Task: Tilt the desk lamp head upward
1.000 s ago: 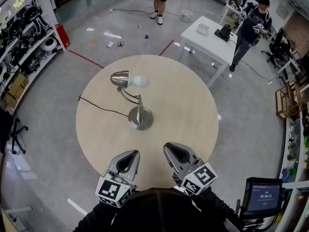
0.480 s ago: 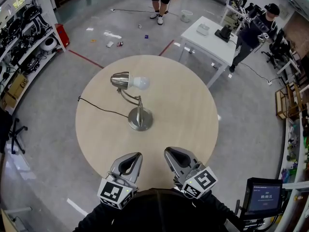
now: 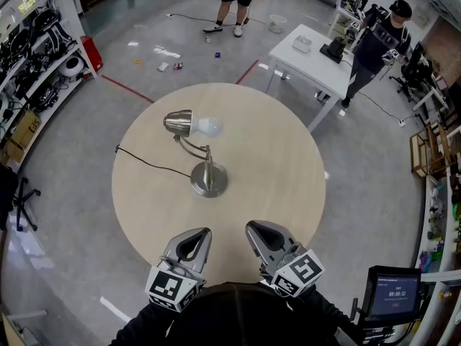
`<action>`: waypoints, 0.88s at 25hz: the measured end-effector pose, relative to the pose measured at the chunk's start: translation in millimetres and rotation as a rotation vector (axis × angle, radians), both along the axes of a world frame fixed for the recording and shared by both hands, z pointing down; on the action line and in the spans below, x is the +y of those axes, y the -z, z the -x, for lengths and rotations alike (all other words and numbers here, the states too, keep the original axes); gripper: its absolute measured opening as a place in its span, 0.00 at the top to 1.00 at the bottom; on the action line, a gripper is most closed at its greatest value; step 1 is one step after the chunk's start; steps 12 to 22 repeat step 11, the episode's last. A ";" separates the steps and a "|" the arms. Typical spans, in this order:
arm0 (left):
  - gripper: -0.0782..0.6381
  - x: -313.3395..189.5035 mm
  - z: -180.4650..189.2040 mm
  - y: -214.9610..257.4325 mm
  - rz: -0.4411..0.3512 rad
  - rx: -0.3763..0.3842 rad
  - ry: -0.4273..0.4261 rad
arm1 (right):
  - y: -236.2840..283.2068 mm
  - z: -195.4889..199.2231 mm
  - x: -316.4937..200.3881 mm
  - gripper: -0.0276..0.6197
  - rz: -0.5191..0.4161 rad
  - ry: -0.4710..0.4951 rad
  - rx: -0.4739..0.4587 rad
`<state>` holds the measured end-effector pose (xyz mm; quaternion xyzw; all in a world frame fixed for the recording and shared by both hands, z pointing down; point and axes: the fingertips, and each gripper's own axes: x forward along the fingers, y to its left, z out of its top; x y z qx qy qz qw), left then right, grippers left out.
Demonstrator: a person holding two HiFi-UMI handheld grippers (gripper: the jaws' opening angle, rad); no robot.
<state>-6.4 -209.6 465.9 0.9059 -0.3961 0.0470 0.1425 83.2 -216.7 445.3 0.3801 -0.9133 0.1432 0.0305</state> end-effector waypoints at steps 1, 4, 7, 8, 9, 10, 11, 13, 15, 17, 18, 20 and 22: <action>0.88 -0.2 0.6 0.0 -0.004 -0.002 -0.003 | 0.3 0.3 0.0 0.92 0.001 -0.001 0.000; 0.88 0.1 3.8 2.3 0.005 -0.001 0.002 | 3.1 1.8 1.0 0.92 0.001 -0.001 0.001; 0.88 1.3 6.4 4.4 0.046 0.011 0.024 | 4.8 3.5 2.4 0.92 0.001 0.000 -0.001; 0.88 -0.3 7.1 2.1 0.038 0.010 0.026 | 4.1 3.3 1.3 0.92 0.002 0.001 -0.001; 0.88 -2.7 7.1 -0.2 0.025 0.006 0.023 | 3.1 2.9 -0.6 0.92 0.002 0.002 -0.003; 0.88 -5.6 6.6 -2.1 0.011 0.001 0.019 | 2.0 2.2 -3.0 0.92 0.003 0.003 -0.004; 0.88 -8.6 5.9 -3.9 -0.002 -0.004 0.014 | 0.8 1.6 -5.5 0.93 0.004 0.004 -0.005; 0.88 -8.6 5.9 -3.9 -0.002 -0.004 0.014 | 0.8 1.6 -5.5 0.93 0.004 0.004 -0.005; 0.88 -8.6 5.9 -3.9 -0.002 -0.004 0.014 | 0.8 1.6 -5.5 0.93 0.004 0.004 -0.005; 0.88 -8.6 5.9 -3.9 -0.002 -0.004 0.014 | 0.8 1.6 -5.5 0.93 0.004 0.004 -0.005; 0.88 -8.6 5.9 -3.9 -0.002 -0.004 0.014 | 0.8 1.6 -5.5 0.93 0.004 0.004 -0.005; 0.88 -8.6 5.9 -3.9 -0.002 -0.004 0.014 | 0.8 1.6 -5.5 0.93 0.004 0.004 -0.005; 0.88 -8.6 5.9 -3.9 -0.002 -0.004 0.014 | 0.8 1.6 -5.5 0.93 0.004 0.004 -0.005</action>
